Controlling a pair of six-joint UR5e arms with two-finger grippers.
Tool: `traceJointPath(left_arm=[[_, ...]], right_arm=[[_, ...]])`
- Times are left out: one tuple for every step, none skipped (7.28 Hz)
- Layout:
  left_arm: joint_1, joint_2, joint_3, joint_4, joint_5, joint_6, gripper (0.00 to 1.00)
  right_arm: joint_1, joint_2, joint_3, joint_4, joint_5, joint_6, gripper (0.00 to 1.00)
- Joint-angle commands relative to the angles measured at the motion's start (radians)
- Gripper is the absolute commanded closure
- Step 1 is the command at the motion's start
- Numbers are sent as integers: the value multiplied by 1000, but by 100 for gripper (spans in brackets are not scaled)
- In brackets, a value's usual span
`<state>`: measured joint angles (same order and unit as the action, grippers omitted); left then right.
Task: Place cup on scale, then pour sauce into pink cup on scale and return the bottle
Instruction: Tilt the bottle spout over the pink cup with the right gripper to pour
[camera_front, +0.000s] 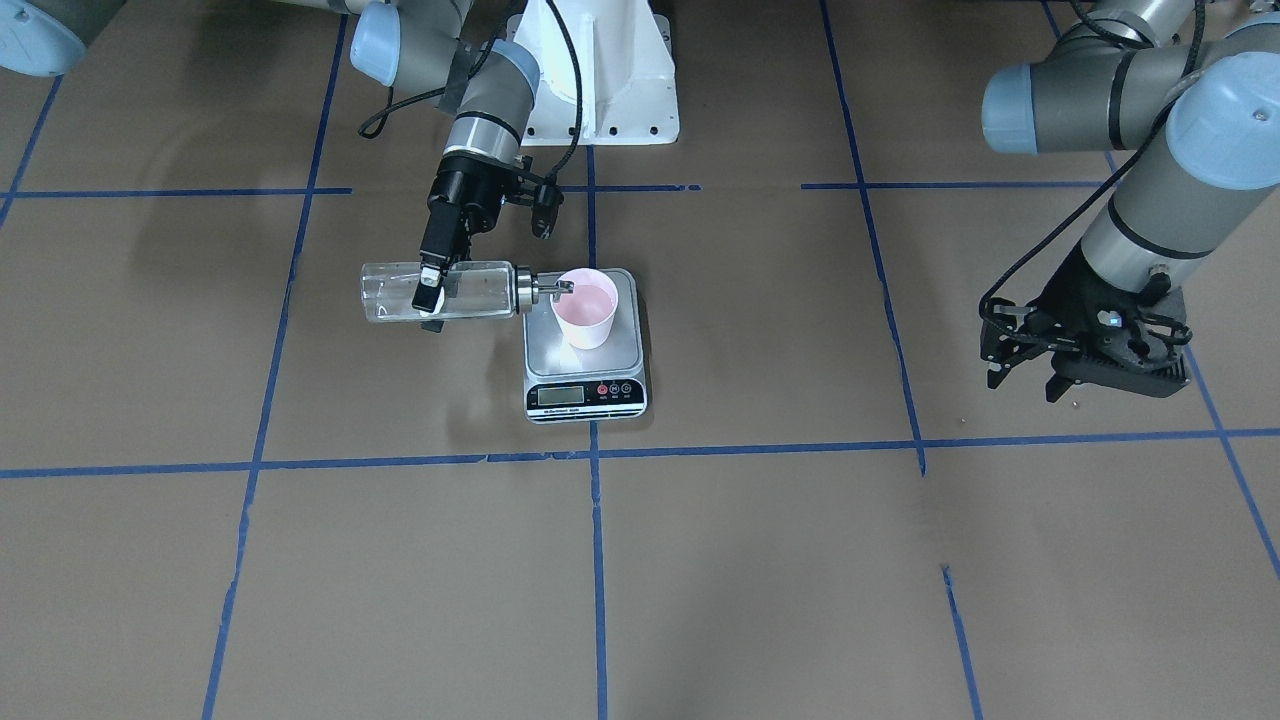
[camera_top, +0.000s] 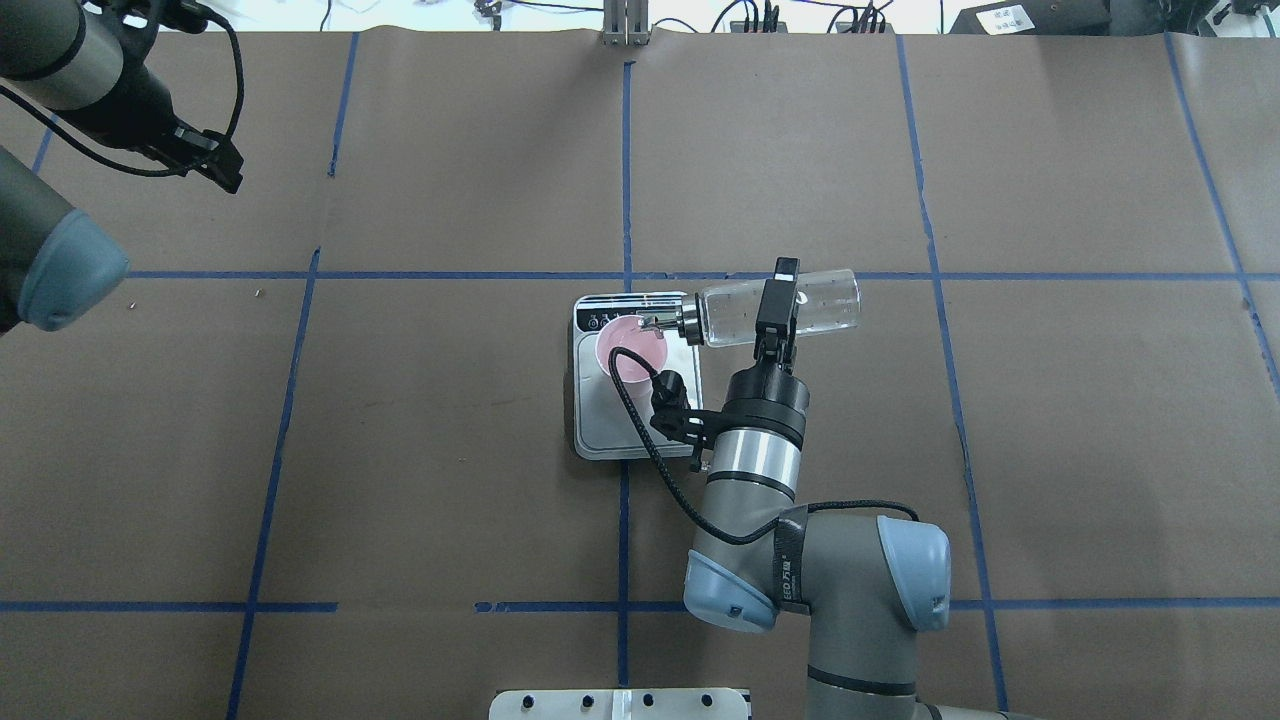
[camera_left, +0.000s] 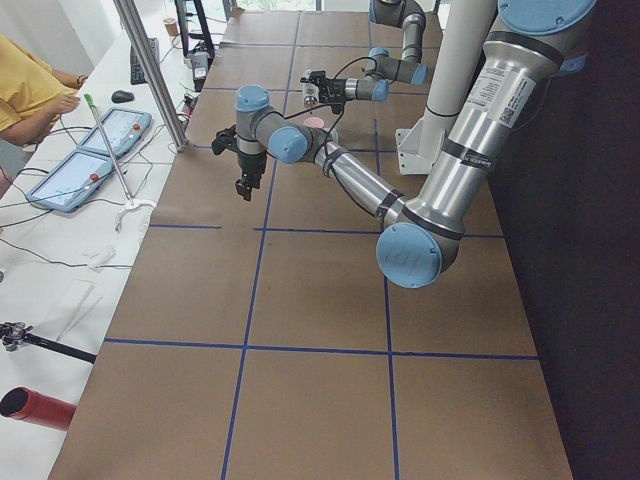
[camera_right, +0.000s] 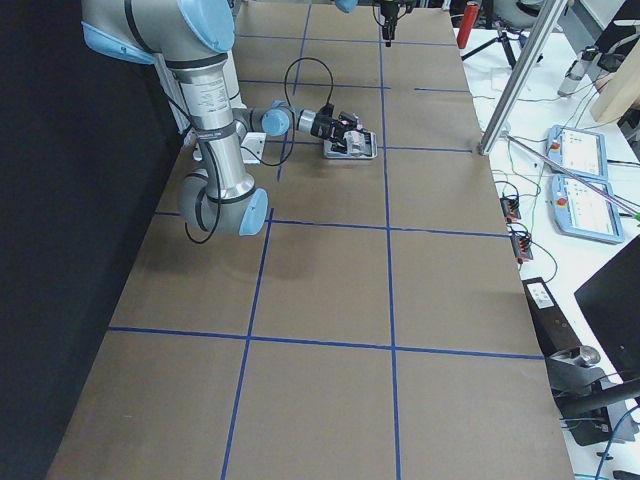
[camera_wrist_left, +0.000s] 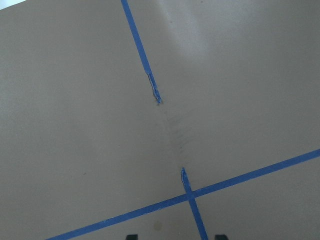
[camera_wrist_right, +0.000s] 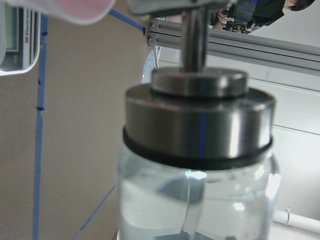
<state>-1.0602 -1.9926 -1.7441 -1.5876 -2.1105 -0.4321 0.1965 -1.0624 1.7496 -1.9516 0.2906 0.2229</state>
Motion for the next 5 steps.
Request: traceJointPath(left_arm=[[0,0,0,0,0,-2,39],[0,0,0,0,0,-2,39],[0,-2,0,0,1,-3,39],[0,0,0,0,1,-2,39],[2,0,0,0,1,-2,39]], right_arm=[[0,-1,-1,-1,-4,-35,100],[1,-2,1,-1,-11,-74,100],[0,-4,1,-1,-19,-76,100],[0,-1,2,-1,-21,-76,100],[0,-1,2,-1,-19,-77,100]])
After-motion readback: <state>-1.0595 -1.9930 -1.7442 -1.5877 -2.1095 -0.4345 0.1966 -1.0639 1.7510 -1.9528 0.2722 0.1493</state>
